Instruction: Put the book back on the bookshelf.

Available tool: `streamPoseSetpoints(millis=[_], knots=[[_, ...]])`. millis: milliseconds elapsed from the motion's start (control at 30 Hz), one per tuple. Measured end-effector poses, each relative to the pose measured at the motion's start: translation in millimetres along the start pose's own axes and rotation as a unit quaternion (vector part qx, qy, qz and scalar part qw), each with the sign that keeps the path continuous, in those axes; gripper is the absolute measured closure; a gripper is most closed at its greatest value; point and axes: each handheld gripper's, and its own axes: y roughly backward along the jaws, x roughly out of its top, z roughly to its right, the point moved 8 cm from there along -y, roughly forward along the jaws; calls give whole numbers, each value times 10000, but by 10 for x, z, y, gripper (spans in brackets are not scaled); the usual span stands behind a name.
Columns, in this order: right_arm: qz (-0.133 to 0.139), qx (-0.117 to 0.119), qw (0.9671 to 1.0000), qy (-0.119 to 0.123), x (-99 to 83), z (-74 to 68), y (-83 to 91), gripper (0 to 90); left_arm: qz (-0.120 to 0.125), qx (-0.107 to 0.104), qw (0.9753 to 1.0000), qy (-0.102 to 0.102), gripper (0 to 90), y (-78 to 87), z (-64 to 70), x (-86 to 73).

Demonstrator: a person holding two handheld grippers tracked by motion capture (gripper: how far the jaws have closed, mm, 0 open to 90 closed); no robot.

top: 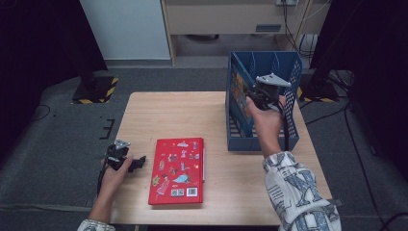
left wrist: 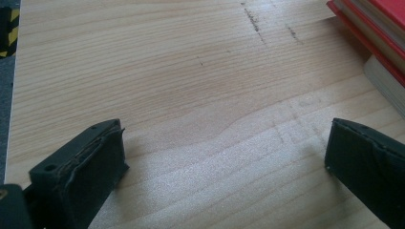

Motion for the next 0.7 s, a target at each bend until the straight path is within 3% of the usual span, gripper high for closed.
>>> streamPoseSetpoints(millis=[700], knots=[[-234,57,9997,60,99,28,-51,692,-5,-7,10000,-8,0,0,4,1]])
